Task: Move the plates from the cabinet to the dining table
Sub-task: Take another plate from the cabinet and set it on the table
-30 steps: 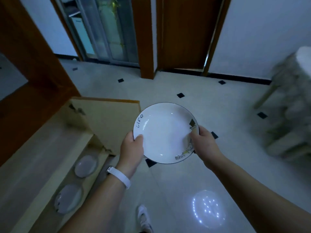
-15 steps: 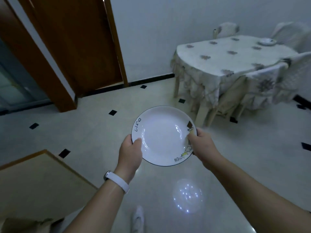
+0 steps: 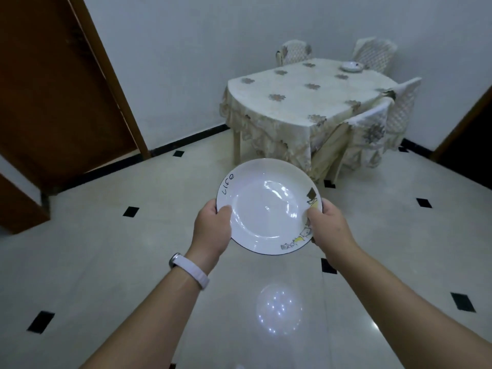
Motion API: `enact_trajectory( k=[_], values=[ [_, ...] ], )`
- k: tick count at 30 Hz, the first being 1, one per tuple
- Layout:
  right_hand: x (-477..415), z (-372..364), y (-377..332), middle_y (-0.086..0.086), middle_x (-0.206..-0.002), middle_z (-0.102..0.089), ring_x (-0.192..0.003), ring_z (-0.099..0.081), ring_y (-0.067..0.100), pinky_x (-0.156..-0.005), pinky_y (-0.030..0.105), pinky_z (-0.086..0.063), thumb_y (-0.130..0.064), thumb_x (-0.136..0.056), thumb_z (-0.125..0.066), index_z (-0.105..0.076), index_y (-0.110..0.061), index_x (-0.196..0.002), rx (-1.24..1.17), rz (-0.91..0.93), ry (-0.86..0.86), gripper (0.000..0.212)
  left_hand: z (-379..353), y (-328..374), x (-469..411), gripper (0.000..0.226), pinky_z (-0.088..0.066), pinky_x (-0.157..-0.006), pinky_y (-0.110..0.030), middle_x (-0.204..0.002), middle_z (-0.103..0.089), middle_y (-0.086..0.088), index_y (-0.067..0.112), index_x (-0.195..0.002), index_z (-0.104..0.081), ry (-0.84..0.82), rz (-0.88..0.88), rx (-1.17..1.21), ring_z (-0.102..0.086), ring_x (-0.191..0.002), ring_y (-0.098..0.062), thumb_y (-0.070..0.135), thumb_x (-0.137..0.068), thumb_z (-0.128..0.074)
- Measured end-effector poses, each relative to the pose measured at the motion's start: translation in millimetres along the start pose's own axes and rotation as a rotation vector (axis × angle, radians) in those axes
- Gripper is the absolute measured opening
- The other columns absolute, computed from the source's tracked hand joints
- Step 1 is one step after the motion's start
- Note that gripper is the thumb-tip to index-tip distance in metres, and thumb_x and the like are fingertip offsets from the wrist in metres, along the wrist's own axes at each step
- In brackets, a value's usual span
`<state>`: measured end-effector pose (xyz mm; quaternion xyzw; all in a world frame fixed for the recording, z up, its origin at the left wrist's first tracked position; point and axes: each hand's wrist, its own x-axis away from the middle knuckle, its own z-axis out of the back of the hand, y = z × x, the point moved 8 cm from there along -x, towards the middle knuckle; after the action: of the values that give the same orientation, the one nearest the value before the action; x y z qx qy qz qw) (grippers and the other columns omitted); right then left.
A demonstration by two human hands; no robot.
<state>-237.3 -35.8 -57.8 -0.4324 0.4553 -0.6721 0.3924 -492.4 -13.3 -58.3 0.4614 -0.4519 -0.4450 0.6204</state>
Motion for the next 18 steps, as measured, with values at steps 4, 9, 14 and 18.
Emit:
enact_trajectory(
  k=[4,9,14,18],
  values=[
    [-14.3,11.2,-7.4,0.006,-0.073,-0.056,-0.068,-0.046,0.023,-0.064,0.036,-0.039,-0.006,-0.082,-0.042,-0.059,-0.015,-0.082,-0.038,-0.012,0.092,0.019,-22.9,17.9,-34.0,0.022,-0.044,-0.057,-0.035,-0.073,-0.063,-0.005,0.007,-0.087,-0.063,-0.132,-0.022,-0.034,-0.052,-0.062,-0.021,0.023,-0.081,-0.048],
    [-29.9,53.2,-10.5,0.004,-0.076,-0.064,-0.069,-0.054,0.024,-0.066,0.036,-0.046,-0.01,-0.082,-0.044,-0.063,-0.019,-0.083,-0.047,-0.027,0.225,0.022,-77.1,42.9,-55.2,0.017,-0.044,-0.055,-0.033,-0.071,-0.062,-0.003,0.007,-0.085,-0.062,-0.258,-0.042,-0.025,-0.052,-0.061,-0.021,0.016,-0.086,-0.047],
    [-51.8,103.3,-3.4,-0.001,-0.063,-0.06,-0.06,-0.048,0.021,-0.055,0.027,-0.04,-0.005,-0.083,-0.043,-0.061,-0.018,-0.073,-0.09,-0.035,0.328,0.024,-146.5,64.0,-65.4,0.018,-0.04,-0.04,-0.021,-0.069,-0.06,-0.008,0.003,-0.091,-0.062,-0.396,-0.066,-0.032,-0.052,-0.047,-0.014,0.007,-0.089,-0.044],
    [-82.9,138.8,8.3,-0.005,-0.056,-0.055,-0.056,-0.043,0.019,-0.052,0.024,-0.033,-0.003,-0.083,-0.043,-0.059,-0.016,-0.07,-0.139,-0.039,0.387,0.024,-202.0,72.8,-81.4,0.018,-0.04,-0.039,-0.023,-0.068,-0.06,-0.009,0.004,-0.088,-0.06,-0.443,-0.063,-0.07,-0.053,-0.049,-0.017,0.005,-0.088,-0.043]
  ],
)
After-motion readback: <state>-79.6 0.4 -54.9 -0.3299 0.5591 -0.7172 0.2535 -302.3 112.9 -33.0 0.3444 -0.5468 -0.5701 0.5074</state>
